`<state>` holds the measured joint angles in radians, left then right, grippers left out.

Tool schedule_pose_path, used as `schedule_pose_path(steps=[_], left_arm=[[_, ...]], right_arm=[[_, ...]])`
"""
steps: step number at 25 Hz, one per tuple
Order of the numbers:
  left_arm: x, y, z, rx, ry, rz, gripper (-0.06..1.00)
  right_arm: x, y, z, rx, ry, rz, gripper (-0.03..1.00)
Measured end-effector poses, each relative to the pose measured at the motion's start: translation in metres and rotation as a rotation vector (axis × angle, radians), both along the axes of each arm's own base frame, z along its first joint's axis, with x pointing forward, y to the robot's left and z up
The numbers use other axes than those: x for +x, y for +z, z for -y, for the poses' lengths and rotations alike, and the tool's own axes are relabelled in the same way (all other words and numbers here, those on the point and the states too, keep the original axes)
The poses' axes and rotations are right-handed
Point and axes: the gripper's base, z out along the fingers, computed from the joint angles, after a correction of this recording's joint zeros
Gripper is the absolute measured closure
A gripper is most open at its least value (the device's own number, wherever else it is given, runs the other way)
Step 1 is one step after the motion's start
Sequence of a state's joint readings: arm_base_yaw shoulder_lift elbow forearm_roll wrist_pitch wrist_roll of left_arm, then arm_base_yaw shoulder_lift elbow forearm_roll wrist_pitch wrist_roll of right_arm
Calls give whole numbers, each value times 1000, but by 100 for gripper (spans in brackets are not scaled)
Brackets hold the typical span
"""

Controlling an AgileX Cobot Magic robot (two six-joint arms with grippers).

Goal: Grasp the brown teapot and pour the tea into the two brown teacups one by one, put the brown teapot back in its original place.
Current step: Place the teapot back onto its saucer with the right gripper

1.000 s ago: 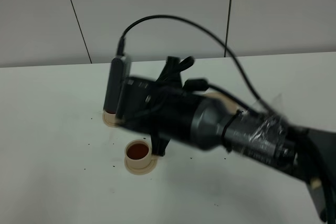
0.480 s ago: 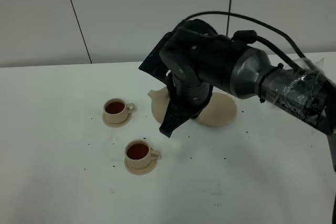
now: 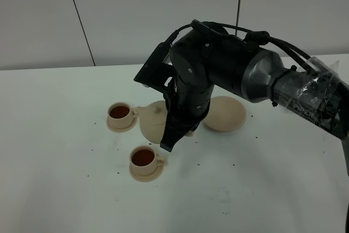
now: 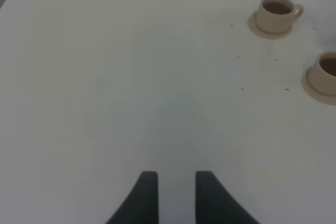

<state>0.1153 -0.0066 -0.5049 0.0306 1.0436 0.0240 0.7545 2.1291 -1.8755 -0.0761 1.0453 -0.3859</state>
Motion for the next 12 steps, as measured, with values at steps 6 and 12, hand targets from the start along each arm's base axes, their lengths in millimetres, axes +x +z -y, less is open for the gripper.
schedule_pose_path(steps=[6,12], left_arm=[[0,0,0,0,0,0,70],[0,0,0,0,0,0,70]], right_arm=[[-5,-23,3,-46,88,-13,88],[-4,-26,2,-34,109,9,88]])
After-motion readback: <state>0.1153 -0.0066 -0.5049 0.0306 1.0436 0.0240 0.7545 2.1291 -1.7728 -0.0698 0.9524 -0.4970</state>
